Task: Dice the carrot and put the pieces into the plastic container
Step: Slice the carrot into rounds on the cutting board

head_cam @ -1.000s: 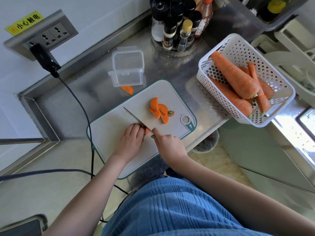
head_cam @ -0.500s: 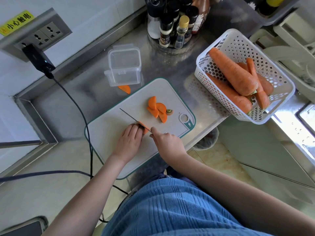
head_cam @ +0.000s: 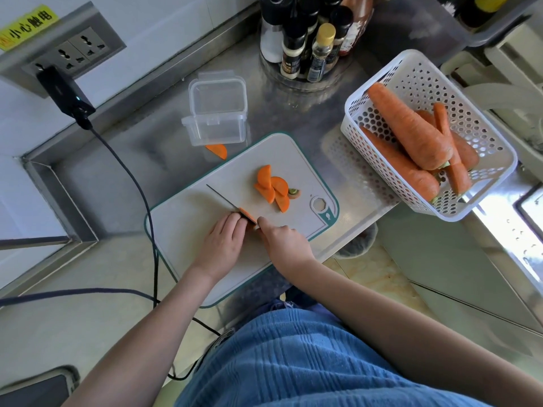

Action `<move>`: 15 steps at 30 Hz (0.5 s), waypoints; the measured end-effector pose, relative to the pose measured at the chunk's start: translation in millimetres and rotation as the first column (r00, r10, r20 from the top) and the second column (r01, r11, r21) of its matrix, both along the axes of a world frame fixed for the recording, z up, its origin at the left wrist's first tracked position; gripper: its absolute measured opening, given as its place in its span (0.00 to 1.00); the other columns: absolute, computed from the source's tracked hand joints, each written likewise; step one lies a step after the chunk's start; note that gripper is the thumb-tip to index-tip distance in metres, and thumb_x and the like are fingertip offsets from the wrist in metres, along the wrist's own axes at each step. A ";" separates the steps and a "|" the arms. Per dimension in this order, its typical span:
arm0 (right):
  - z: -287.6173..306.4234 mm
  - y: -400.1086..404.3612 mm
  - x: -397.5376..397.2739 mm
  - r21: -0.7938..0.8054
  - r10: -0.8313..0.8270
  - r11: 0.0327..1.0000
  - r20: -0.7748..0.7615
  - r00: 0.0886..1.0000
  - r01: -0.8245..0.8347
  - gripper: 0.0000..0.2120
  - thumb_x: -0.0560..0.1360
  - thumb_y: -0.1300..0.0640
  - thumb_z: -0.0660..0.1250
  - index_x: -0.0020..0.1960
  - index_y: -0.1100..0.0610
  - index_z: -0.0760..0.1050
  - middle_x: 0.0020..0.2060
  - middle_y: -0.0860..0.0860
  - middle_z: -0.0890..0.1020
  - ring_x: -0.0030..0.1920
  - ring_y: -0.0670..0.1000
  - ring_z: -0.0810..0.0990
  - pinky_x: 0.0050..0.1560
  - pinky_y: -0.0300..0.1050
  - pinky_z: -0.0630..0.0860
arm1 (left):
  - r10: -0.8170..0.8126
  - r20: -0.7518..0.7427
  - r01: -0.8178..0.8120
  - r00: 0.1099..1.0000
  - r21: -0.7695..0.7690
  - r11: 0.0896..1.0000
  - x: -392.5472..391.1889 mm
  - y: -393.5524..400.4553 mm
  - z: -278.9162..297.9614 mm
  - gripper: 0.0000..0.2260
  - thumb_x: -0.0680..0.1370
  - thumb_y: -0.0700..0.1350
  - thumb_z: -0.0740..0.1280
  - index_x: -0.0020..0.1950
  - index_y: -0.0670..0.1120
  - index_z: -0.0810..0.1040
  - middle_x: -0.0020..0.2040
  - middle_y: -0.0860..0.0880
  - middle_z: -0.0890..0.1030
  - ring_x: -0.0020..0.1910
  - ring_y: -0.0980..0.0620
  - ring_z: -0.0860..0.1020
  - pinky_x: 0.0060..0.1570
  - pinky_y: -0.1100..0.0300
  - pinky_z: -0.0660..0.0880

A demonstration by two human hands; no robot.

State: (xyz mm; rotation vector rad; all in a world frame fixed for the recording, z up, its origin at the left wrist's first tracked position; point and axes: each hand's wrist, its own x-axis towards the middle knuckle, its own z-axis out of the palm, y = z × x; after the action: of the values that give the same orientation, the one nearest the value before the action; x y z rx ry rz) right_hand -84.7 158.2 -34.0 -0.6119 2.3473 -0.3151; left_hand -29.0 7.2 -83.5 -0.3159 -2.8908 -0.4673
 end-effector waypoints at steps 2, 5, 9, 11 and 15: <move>2.3 -4.5 -5.0 0.013 0.008 1.000 0.031 0.999 -0.008 0.14 0.80 0.65 0.54 0.64 0.55 0.60 0.38 0.56 0.72 0.41 0.60 0.76 0.37 0.49 0.67 | 0.025 -0.018 -0.025 1.000 -0.013 1.000 0.8 1.1 -1.7 0.10 0.75 0.36 0.56 0.55 0.39 0.68 0.54 0.42 0.68 0.51 0.43 0.70 0.46 0.51 0.78; 5.4 -6.7 -6.4 0.016 0.015 1.000 0.038 0.999 -0.016 0.16 0.79 0.66 0.54 0.65 0.55 0.60 0.38 0.56 0.72 0.44 0.62 0.78 0.37 0.49 0.67 | 0.059 -0.022 -0.060 0.998 -0.016 0.998 3.2 5.6 -0.8 0.10 0.75 0.35 0.56 0.56 0.39 0.68 0.54 0.42 0.68 0.51 0.44 0.70 0.45 0.51 0.77; 7.5 -6.1 -7.7 0.038 0.045 0.998 0.003 0.999 -0.045 0.14 0.79 0.65 0.53 0.64 0.55 0.60 0.31 0.52 0.65 0.38 0.59 0.75 0.36 0.49 0.66 | 0.092 -0.034 -0.093 0.995 -0.020 0.995 4.9 10.0 1.9 0.10 0.75 0.34 0.55 0.56 0.40 0.68 0.53 0.43 0.68 0.49 0.45 0.70 0.43 0.53 0.77; 9.6 -4.3 -10.4 0.043 0.070 0.997 -0.038 0.997 -0.068 0.12 0.80 0.63 0.54 0.63 0.55 0.61 0.31 0.51 0.67 0.37 0.58 0.75 0.35 0.48 0.67 | 0.094 -0.043 -0.096 0.995 -0.041 0.995 5.0 8.8 1.1 0.08 0.77 0.35 0.57 0.55 0.39 0.69 0.53 0.43 0.69 0.48 0.45 0.71 0.42 0.53 0.76; 13.2 11.5 -11.0 0.035 0.055 0.998 -0.102 0.993 -0.052 0.19 0.83 0.56 0.53 0.73 0.48 0.56 0.41 0.57 0.79 0.42 0.61 0.80 0.36 0.48 0.69 | 0.082 -0.041 -0.084 0.996 -0.055 0.995 5.0 6.3 -1.1 0.06 0.79 0.39 0.60 0.54 0.39 0.70 0.50 0.42 0.74 0.46 0.45 0.73 0.41 0.52 0.76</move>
State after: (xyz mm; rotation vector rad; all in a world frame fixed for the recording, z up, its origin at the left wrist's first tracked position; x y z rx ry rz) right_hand -95.7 169.7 -20.8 -0.6890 2.4245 -0.2255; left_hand -24.0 13.5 -84.6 -0.2095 -2.8704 -0.3627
